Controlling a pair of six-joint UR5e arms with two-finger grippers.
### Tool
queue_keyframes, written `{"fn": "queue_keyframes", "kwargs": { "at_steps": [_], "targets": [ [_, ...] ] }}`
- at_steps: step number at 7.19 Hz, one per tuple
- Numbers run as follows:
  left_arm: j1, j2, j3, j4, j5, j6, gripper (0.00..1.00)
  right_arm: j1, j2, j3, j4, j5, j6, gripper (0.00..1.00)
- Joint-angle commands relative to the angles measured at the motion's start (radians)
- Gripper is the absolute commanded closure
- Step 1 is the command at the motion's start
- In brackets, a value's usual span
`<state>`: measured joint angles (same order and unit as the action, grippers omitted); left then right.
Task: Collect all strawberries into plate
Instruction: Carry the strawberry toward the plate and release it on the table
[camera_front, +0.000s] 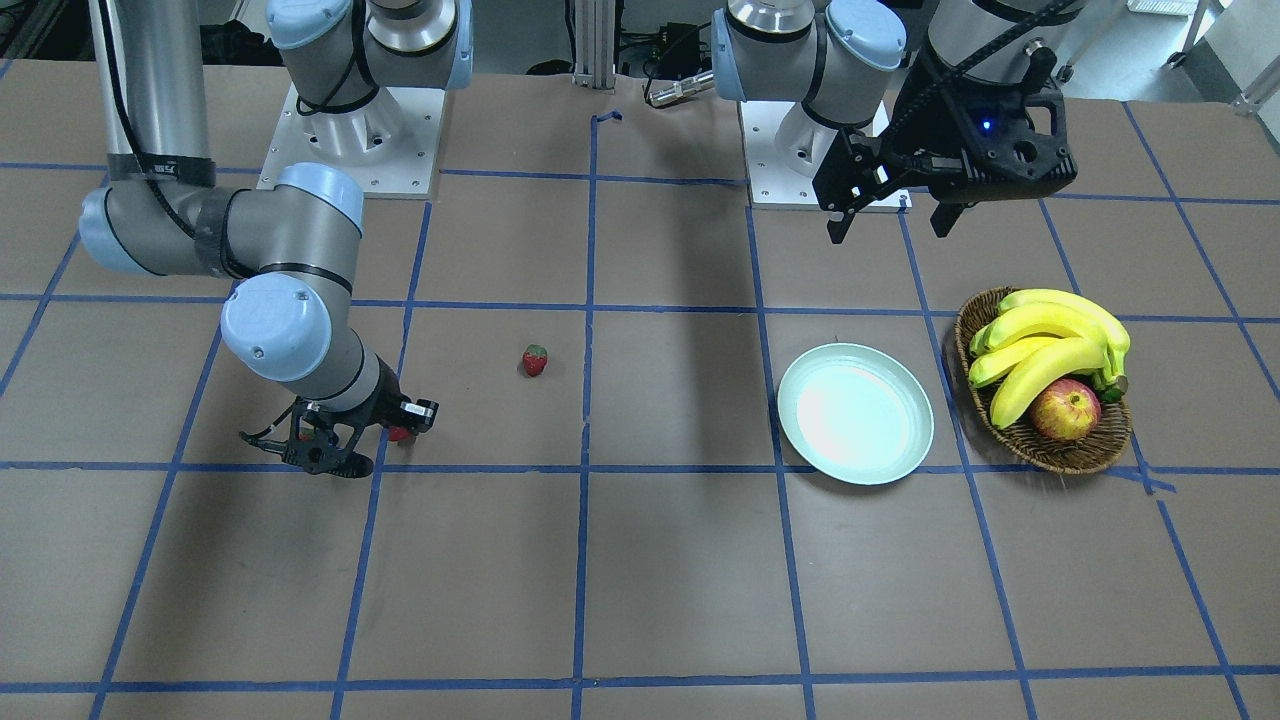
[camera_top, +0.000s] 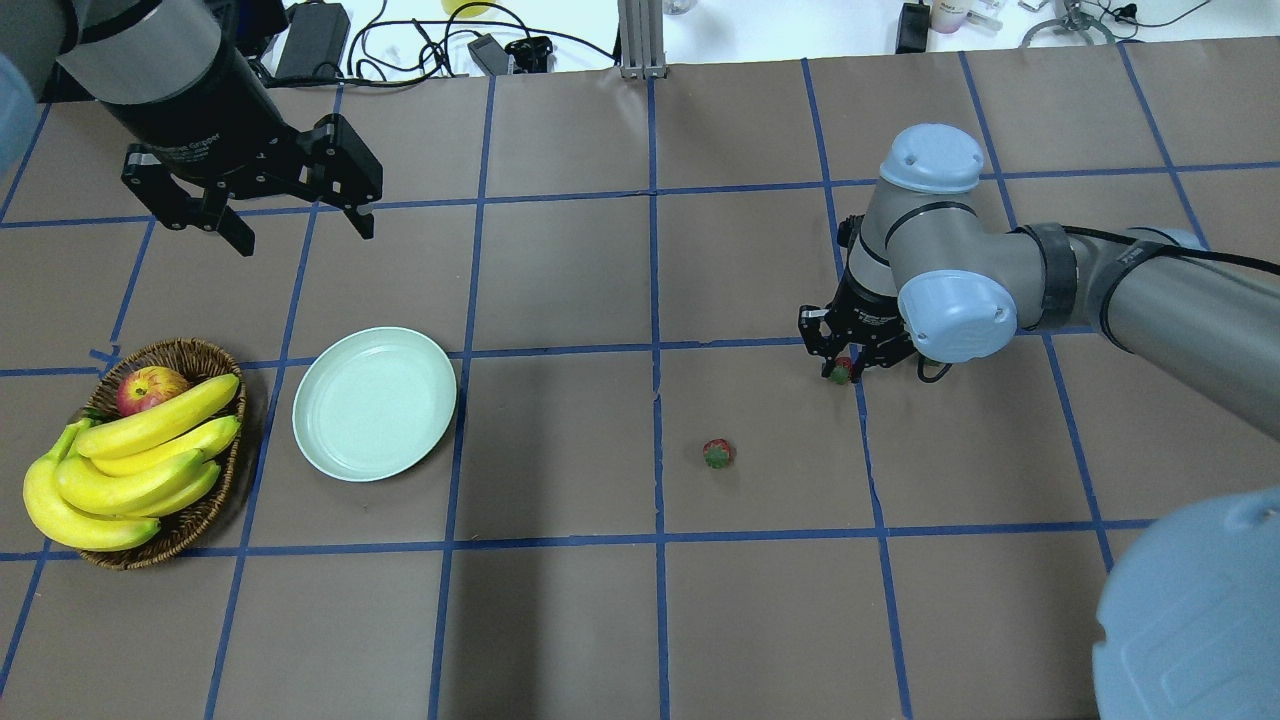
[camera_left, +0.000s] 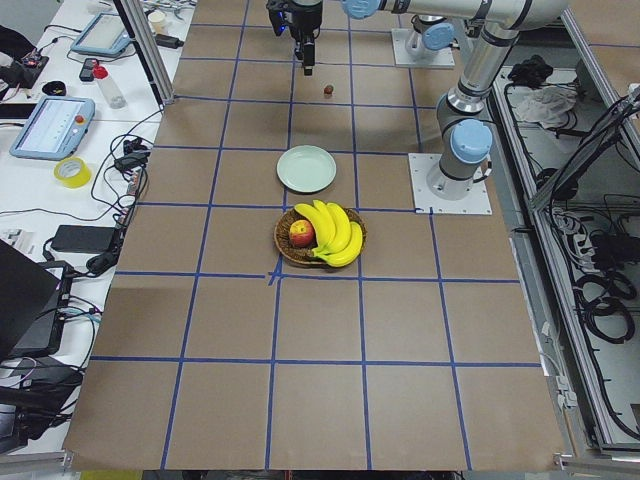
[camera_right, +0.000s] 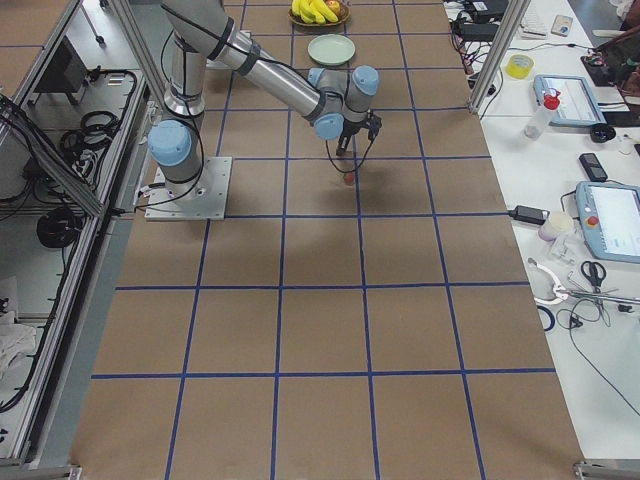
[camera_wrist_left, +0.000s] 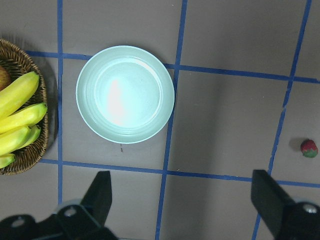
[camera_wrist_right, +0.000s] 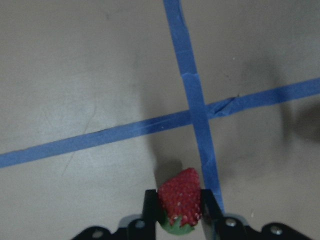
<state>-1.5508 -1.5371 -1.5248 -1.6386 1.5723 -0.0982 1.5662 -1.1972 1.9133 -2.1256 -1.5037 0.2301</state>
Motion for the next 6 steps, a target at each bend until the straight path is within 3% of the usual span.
{"fn": "queue_keyframes", "kwargs": {
  "at_steps": [1, 4, 6],
  "targets": [
    [0.0, 0.0, 0.0, -0.001, 0.0, 0.0, 0.0, 0.0, -0.013, -0.031, 0.012, 0.011, 0.0, 1.0],
    [0.0, 0.0, 0.0, 0.0, 0.0, 0.0, 0.0, 0.041, -0.088, -0.059, 0.116, 0.097, 0.012, 1.0],
    [0.0, 0.0, 0.0, 0.0, 0.0, 0.0, 0.0, 0.154, -0.079, -0.107, 0.105, 0.155, 0.2, 1.0]
  ]
}}
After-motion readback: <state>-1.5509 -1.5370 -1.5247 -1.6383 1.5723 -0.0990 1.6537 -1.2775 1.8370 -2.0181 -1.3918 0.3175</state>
